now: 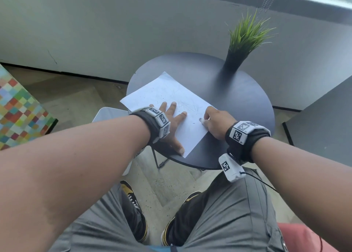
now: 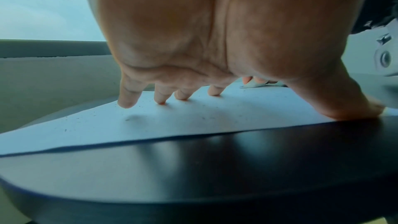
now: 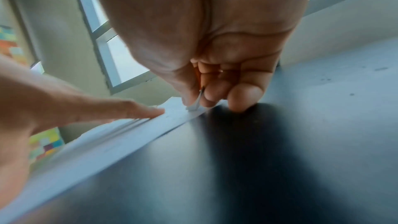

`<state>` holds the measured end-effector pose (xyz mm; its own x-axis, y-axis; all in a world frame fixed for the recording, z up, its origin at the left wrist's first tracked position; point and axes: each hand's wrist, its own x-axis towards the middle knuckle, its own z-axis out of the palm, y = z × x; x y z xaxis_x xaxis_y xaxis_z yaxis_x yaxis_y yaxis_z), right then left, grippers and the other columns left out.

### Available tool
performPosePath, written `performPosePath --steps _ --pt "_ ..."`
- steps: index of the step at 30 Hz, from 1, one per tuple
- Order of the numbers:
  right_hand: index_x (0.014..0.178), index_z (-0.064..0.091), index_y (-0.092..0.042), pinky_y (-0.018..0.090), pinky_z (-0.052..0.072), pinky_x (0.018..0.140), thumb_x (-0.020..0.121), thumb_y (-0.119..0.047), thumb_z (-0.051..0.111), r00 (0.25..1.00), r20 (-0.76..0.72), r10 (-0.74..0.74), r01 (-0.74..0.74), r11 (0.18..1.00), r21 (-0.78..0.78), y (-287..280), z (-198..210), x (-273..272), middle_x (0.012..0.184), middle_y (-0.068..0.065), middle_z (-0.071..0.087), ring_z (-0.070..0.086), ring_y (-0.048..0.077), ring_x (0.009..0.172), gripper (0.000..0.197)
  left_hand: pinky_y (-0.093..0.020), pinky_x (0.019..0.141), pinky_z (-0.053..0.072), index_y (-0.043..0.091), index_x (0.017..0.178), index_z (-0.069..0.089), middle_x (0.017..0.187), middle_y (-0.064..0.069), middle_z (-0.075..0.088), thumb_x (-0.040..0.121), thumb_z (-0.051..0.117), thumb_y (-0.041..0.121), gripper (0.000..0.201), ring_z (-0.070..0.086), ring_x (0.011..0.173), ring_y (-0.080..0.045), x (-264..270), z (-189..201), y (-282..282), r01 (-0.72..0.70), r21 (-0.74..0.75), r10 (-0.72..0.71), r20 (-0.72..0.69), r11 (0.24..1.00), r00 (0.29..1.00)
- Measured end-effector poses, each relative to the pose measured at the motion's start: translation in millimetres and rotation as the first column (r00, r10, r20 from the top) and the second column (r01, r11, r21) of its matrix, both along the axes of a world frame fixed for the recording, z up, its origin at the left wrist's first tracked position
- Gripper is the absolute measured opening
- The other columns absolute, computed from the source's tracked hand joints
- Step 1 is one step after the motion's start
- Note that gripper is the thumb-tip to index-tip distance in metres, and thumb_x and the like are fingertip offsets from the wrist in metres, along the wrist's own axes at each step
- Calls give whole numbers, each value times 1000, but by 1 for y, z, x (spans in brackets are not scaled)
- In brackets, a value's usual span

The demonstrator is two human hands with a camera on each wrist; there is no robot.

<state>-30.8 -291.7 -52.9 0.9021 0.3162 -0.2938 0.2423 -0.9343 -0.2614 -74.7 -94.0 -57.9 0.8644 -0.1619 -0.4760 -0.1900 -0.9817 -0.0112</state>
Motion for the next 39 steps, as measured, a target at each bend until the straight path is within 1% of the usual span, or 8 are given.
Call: performPosePath --steps 8,13,18,23,27,32,37,39 --pt "103 48 -19 36 44 74 96 -41 47 890 -103 444 -451 891 -53 14 11 -51 90 5 60 52 26 84 23 -61 108 29 33 141 29 162 -5 12 59 58 91 104 16 145 -33 -15 -4 2 33 -81 -22 129 996 991" --pt "100 43 -20 40 51 75 94 -42 42 982 38 187 -182 978 -99 10 10 -18 94 11 58 57 33 80 23 -64 111 25 35 156 -1 166 1 -4 57 56 94 129 5 151 -29 -16 -2 2 6 -24 -4 73 1000 997" --pt "106 49 -12 35 41 69 94 -23 46 860 -104 500 -509 855 -101 32 14 -40 88 9 57 49 28 80 16 -67 113 20 33 158 -7 167 1 -13 56 57 95 135 0 152 -31 -13 -1 4 6 -30 -5 30 1000 1000" --pt "106 46 -12 35 49 70 96 -35 43 968 65 241 -229 961 -157 27 12 7 98 16 61 57 33 82 25 -66 112 23 32 158 -6 167 0 -12 55 55 96 136 0 151 -32 -11 -5 4 20 -25 -19 45 999 999" --pt "123 46 -14 38 47 77 93 -18 47 863 -68 501 -506 856 -106 40 10 -18 107 10 62 57 33 94 30 -67 113 22 34 158 -4 167 -1 -11 56 57 94 133 -1 151 -34 -11 -6 6 13 -46 -11 43 999 999" --pt "102 42 -11 35 47 67 95 -27 43 973 65 221 -207 962 -177 28 13 4 100 14 60 55 32 79 18 -69 111 24 33 158 -6 166 -2 -12 54 54 97 135 -1 151 -34 -11 -7 4 20 -21 -20 42 1000 999" --pt "105 43 -15 31 32 65 96 -20 46 851 -62 521 -524 840 -142 30 13 -38 85 1 46 43 25 78 11 -70 112 20 37 157 -7 167 -3 -14 56 57 94 132 -4 151 -36 -12 -3 4 9 -35 -9 22 999 1000" --pt "101 45 -14 33 36 64 97 -31 46 891 -25 454 -452 878 -161 19 15 -26 85 4 52 49 28 80 17 -71 111 20 43 155 -9 166 -4 -16 56 56 95 130 -5 151 -37 -11 -1 2 16 -23 -16 14 1000 1000"
